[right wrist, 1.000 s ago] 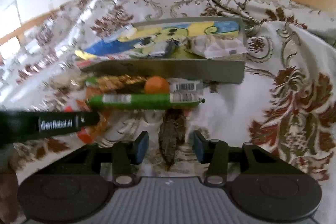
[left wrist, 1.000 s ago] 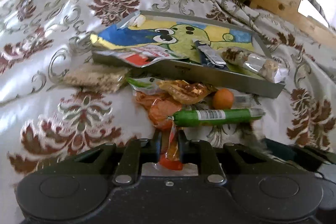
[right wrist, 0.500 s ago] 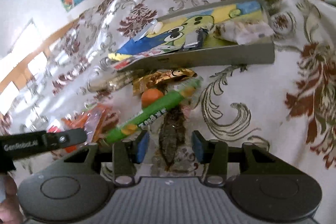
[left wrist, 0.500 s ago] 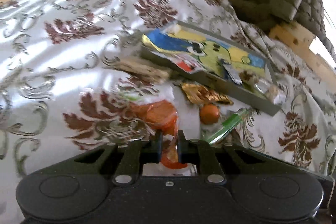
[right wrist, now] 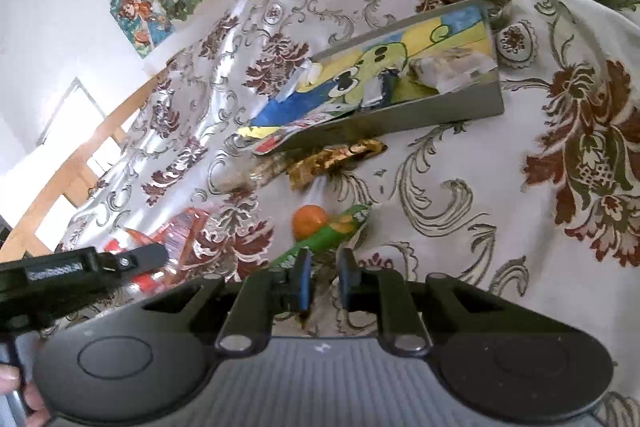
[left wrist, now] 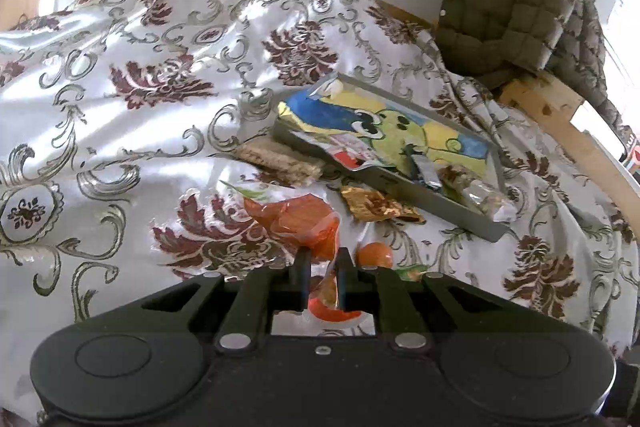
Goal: Organize snacks
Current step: 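Grasp the orange candy bag with the left tool while the right tool grasps the small clear packet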
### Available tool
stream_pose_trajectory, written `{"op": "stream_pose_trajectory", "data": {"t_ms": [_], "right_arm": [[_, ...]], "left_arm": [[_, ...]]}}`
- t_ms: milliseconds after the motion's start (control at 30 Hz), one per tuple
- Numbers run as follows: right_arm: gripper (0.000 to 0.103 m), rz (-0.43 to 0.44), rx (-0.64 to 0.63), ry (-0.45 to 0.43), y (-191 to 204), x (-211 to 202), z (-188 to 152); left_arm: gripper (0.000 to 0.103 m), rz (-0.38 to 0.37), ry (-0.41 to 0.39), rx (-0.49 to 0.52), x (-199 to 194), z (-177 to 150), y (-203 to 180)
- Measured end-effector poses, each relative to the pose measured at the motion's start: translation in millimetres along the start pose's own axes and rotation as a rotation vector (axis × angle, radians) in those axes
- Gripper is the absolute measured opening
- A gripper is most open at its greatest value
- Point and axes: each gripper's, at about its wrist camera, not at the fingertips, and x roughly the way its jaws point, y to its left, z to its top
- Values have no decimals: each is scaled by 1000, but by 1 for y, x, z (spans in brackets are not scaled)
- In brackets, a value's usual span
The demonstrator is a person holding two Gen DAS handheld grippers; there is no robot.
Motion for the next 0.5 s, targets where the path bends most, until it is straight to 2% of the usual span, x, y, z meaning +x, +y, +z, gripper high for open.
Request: {"op": "stream_pose_trajectory", "data": {"t_ms": [133,300,433,467,500], "right_arm": [[21,-38,3,54,-9,11,-3],[50,-123,-97,52,-1,24,-10],[54,-94,-95,101,1,41,-14],[53,-87,-91,106,1,44,-14],[49,-81,-98,109,3,46,-15]], "left_arm": [[13,-10,3,-2,-1,-1,-4],[13,-8,12,-6,1,-3,-4],[13,-5,16,-8,3,-4,-1],[13,-4,16,-10,4,-4,0],[13,-3,15,-12,4,-4,1]]}}
